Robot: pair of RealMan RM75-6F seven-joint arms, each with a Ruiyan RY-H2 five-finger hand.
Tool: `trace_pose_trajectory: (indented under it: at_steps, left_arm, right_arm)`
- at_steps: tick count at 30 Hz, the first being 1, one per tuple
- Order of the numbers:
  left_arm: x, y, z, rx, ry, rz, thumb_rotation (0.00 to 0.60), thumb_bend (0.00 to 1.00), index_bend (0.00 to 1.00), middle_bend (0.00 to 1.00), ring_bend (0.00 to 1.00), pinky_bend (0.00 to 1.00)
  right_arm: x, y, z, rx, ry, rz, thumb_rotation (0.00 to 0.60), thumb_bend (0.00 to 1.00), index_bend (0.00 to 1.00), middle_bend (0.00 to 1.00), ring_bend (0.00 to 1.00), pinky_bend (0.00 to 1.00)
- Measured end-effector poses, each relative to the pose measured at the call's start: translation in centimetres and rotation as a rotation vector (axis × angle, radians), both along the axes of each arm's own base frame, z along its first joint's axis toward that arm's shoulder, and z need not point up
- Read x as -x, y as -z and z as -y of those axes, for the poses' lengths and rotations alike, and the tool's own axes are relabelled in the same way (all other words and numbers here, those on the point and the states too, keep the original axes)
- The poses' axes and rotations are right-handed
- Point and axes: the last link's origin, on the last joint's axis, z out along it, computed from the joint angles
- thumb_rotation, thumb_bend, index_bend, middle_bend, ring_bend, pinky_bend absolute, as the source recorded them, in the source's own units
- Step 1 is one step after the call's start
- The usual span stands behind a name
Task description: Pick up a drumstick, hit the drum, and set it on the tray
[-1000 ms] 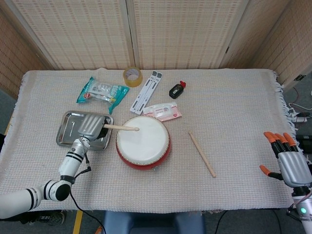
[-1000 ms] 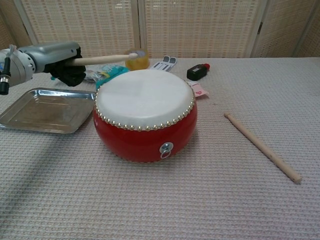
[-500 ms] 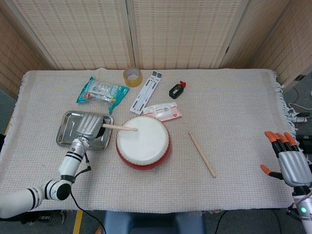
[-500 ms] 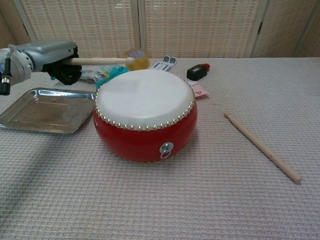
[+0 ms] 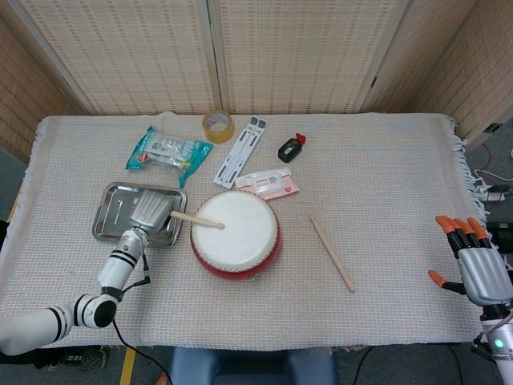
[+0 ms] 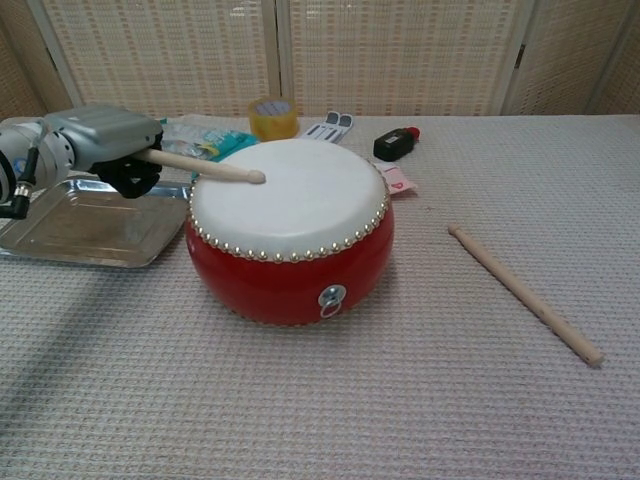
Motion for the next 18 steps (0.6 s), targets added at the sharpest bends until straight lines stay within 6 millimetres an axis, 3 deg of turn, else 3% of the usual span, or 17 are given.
trace_pose_trajectory:
  at_steps: [9,18]
  left_arm:
    - [-1.1,-1.8,-0.1,-0.046,-0.044,0.275,0.6,0.76,1.0,1.0,1.0,1.0]
    - [0.6,-0.4,0.3,0.01,0.003,0.03,0.6,0.76,1.0,1.0,1.0,1.0]
  right_arm:
    - [0.0,0.0,-0.1,0.005,0.0,0.004,0.6,0.18,0.0,0.08,0.0,0.0]
    - [0.1,-0.2,-0.2,0.007,0.004,0.004,0.6,0.18,0.0,0.08,0.0,0.0]
